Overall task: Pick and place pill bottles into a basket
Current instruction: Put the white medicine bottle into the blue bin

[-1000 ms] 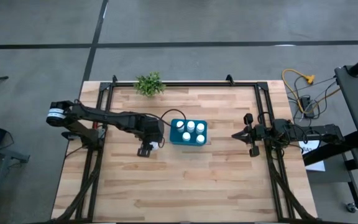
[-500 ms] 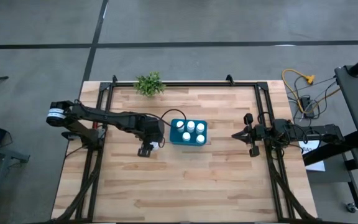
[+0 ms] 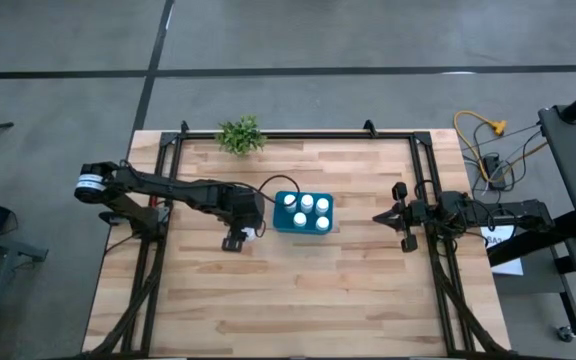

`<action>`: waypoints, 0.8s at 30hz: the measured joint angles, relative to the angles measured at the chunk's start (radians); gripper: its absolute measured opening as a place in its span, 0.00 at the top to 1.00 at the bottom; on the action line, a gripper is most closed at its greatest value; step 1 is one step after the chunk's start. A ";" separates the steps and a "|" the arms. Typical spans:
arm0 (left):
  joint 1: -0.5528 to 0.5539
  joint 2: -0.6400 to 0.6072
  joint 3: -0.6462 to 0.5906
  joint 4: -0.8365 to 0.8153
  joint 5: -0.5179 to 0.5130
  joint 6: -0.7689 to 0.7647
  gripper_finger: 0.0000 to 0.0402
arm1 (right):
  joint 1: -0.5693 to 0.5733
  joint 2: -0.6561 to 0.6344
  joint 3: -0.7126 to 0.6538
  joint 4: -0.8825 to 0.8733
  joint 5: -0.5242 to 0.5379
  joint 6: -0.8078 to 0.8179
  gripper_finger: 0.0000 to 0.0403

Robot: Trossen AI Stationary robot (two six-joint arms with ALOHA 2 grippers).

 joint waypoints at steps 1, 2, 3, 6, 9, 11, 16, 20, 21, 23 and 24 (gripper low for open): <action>0.000 0.000 0.000 -0.003 0.000 0.000 0.51 | 0.000 0.000 0.000 0.000 0.000 0.000 0.98; 0.000 0.000 0.000 -0.003 0.000 0.000 0.51 | 0.000 0.000 0.000 0.000 0.000 0.000 0.98; 0.000 0.000 0.000 -0.002 0.000 0.000 0.51 | 0.000 0.000 0.000 0.000 0.000 0.000 0.98; 0.000 0.000 0.000 -0.002 0.000 0.000 0.51 | 0.000 0.000 0.000 0.000 0.000 0.000 0.98; 0.000 0.000 0.000 -0.002 0.000 0.000 0.51 | 0.000 0.000 0.000 0.000 0.000 0.000 0.98; 0.000 0.000 -0.001 -0.001 -0.001 -0.001 0.51 | 0.000 0.000 0.000 0.000 0.000 0.000 0.98; 0.000 0.000 -0.027 0.008 -0.002 -0.002 0.51 | 0.000 0.000 0.000 0.000 0.000 0.000 0.98; 0.000 0.001 -0.052 0.041 -0.002 -0.002 0.51 | 0.000 0.000 0.000 0.000 0.000 0.000 0.98; 0.000 0.001 -0.057 0.045 -0.002 -0.002 0.51 | 0.000 0.000 0.000 0.000 0.000 0.000 0.98; 0.000 0.001 -0.062 0.058 -0.003 -0.002 0.51 | 0.000 0.000 0.000 0.000 0.000 0.000 0.98; 0.000 0.001 -0.063 0.060 -0.003 -0.002 0.51 | 0.000 0.000 0.000 0.000 0.000 0.000 0.98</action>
